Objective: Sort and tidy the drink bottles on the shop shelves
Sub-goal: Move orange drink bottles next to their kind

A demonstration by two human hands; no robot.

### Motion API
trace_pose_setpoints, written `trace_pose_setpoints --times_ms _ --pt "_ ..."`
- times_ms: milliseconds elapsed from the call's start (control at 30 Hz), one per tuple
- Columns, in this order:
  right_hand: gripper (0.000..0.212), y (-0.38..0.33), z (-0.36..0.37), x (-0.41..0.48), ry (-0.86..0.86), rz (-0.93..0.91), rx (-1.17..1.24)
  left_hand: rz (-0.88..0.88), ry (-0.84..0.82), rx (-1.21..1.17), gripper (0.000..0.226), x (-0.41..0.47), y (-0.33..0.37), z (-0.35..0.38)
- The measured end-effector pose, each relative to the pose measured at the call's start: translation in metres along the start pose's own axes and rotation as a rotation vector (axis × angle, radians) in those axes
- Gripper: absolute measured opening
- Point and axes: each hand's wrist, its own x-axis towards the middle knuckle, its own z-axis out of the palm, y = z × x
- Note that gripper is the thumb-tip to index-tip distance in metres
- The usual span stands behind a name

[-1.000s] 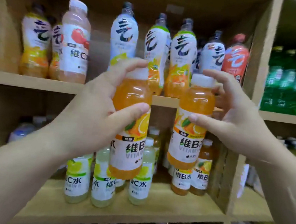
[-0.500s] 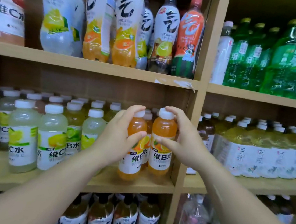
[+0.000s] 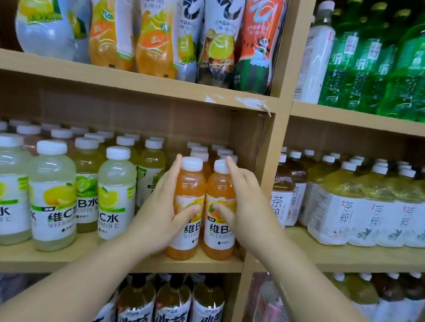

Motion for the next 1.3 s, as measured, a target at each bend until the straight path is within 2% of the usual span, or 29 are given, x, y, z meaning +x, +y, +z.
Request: trace_pose_setpoints --times_ms 100,200,267,367,433,533,700,867,1067,1167,1300 --pt "0.089 -0.001 0.002 -0.002 0.027 -0.037 -0.124 -0.061 0.033 -0.013 0.102 -0.015 -0.011 0.008" --pt "0.079 0.000 0.006 -0.006 0.022 -0.065 -0.214 -0.070 0.078 -0.016 0.101 -0.021 -0.016 0.012" --pt "0.068 0.002 0.010 -0.011 0.060 -0.089 -0.364 -0.068 0.048 -0.012 0.105 -0.022 -0.020 0.012" --pt "0.060 0.008 0.007 -0.017 0.206 -0.083 -0.584 -0.076 -0.038 -0.047 0.112 -0.021 -0.026 0.005" --pt "0.065 0.012 0.003 -0.020 0.232 -0.101 -0.626 -0.079 -0.081 -0.064 0.116 -0.022 -0.029 0.001" --pt "0.087 0.017 0.004 -0.027 0.170 -0.090 -0.666 -0.092 -0.102 -0.070 0.123 -0.023 -0.030 0.000" --pt "0.108 0.019 0.010 -0.033 0.156 -0.061 -0.698 -0.082 -0.123 -0.088 0.121 -0.019 -0.025 0.009" --pt "0.115 0.022 0.010 -0.035 0.187 -0.051 -0.683 -0.068 -0.153 -0.057 0.118 -0.017 -0.022 0.016" --pt "0.110 0.027 0.019 -0.040 0.204 -0.025 -0.632 -0.076 -0.123 -0.009 0.111 -0.023 -0.012 0.023" --pt "0.092 0.014 0.024 -0.040 0.314 -0.106 -0.506 -0.080 -0.066 0.000 0.099 -0.037 -0.018 0.018" --pt "0.062 -0.022 0.038 -0.028 0.422 -0.287 -0.190 -0.025 0.102 0.047 0.075 -0.061 -0.029 -0.019"
